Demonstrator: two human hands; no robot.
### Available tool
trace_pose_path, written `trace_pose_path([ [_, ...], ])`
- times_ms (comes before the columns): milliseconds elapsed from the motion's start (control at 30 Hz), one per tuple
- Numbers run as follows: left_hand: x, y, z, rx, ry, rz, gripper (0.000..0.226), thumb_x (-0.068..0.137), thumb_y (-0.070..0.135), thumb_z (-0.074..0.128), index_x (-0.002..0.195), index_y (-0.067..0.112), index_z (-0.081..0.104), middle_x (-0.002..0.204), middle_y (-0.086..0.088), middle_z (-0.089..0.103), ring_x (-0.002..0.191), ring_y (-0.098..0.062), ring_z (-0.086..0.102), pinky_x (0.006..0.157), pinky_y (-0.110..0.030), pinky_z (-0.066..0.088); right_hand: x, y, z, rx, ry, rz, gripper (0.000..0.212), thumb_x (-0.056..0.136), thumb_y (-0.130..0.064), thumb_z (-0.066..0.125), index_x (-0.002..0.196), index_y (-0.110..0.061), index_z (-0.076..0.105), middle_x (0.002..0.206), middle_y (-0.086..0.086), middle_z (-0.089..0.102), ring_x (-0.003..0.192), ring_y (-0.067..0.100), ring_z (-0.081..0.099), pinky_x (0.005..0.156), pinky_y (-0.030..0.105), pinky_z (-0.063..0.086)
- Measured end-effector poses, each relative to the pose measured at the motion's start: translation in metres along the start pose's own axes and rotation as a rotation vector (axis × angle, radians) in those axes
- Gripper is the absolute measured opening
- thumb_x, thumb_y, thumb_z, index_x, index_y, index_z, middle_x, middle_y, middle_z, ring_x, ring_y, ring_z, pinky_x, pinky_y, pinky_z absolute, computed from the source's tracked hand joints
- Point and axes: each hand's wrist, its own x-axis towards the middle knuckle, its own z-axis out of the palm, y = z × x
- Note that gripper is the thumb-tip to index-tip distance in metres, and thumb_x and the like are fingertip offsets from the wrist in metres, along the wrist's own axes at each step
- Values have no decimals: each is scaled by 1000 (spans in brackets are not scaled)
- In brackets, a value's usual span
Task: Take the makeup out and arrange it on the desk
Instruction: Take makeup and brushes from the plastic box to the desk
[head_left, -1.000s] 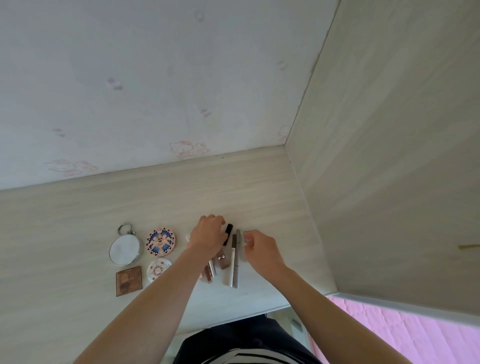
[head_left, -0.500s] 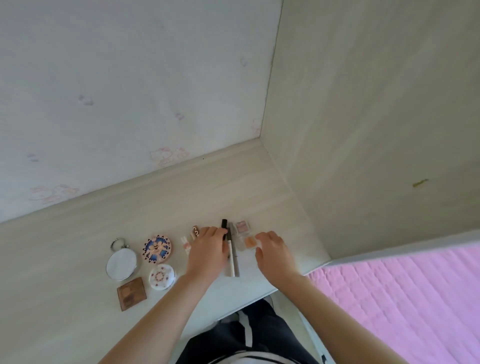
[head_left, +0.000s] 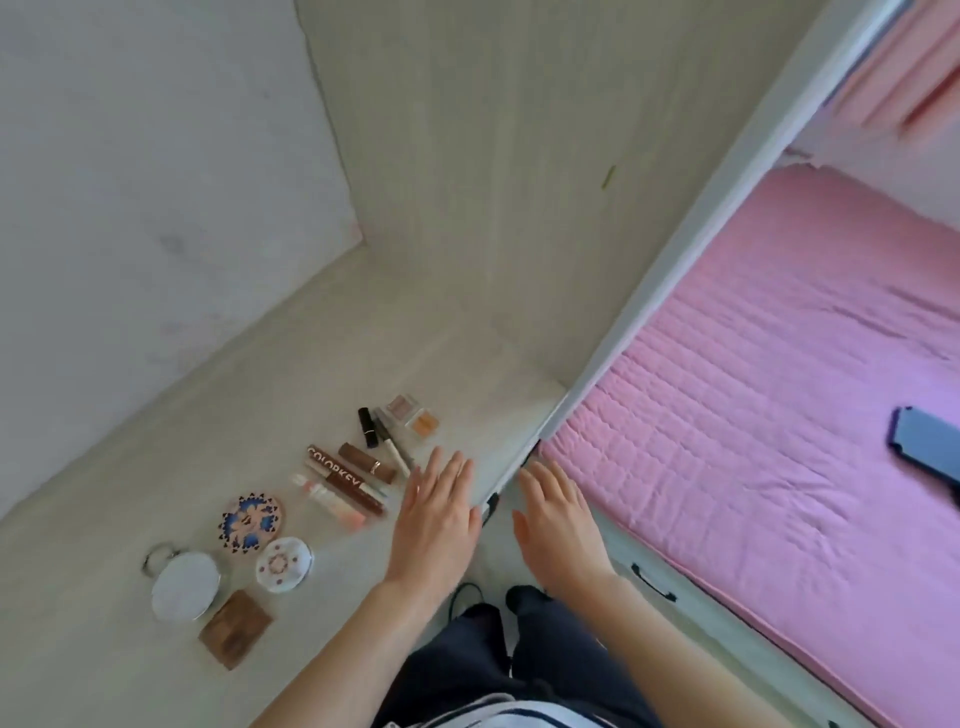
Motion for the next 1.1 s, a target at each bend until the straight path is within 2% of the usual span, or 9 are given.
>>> trace_pose_path([
  [100, 1, 24, 5, -6, -39, 88, 52, 82, 25, 70, 129, 9, 56, 134, -7, 57, 133, -29, 45, 106, -48, 40, -30, 15, -5, 20, 13, 119, 55, 90, -24, 57, 140, -8, 41, 147, 11, 40, 141, 32, 29, 112, 47, 31],
  [233, 4, 65, 12, -12, -53, 234, 54, 72, 22, 78, 122, 8, 63, 127, -6, 62, 125, -29, 53, 99, -48, 47, -70, 43, -11, 41, 82, 288, 54, 85, -22, 62, 134, -6, 47, 140, 12, 48, 135, 33, 38, 109, 48, 36],
  [467, -1, 154, 31, -7, -111, 512, 54, 77, 22, 75, 126, 6, 60, 129, -8, 61, 127, -29, 51, 103, -48, 43, -149, 102, -7, 86, 114, 607, 54, 76, -18, 68, 126, -3, 55, 131, 15, 57, 126, 36, 49, 99, 49, 45],
  [667, -18, 252, 58, 4, -162, 748, 46, 79, 24, 68, 121, 8, 63, 124, -7, 64, 125, -29, 53, 104, -47, 42, -237, 152, -5, 110, 173, 809, 53, 71, -25, 75, 118, -5, 62, 120, 12, 63, 116, 35, 58, 92, 47, 51],
  [767, -37, 310, 70, -9, -192, 855, 47, 76, 23, 74, 119, 7, 64, 123, -8, 65, 125, -30, 53, 104, -48, 42, -288, 176, -3, 119, 181, 924, 53, 70, -29, 77, 116, -7, 63, 119, 10, 64, 114, 33, 59, 90, 47, 52],
  [1000, -96, 440, 101, -62, -275, 1118, 47, 75, 17, 74, 120, 7, 63, 123, -7, 64, 126, -30, 52, 104, -46, 43, -402, 226, 4, 202, 247, 1212, 53, 72, -29, 77, 118, -8, 63, 119, 10, 65, 115, 33, 59, 92, 48, 49],
  [1100, -122, 485, 109, -57, -306, 1243, 47, 75, 16, 72, 120, 7, 63, 123, -7, 64, 126, -30, 52, 103, -45, 43, -443, 239, 6, 262, 311, 1331, 51, 83, -28, 67, 128, -7, 56, 130, 12, 58, 126, 34, 50, 103, 49, 40],
])
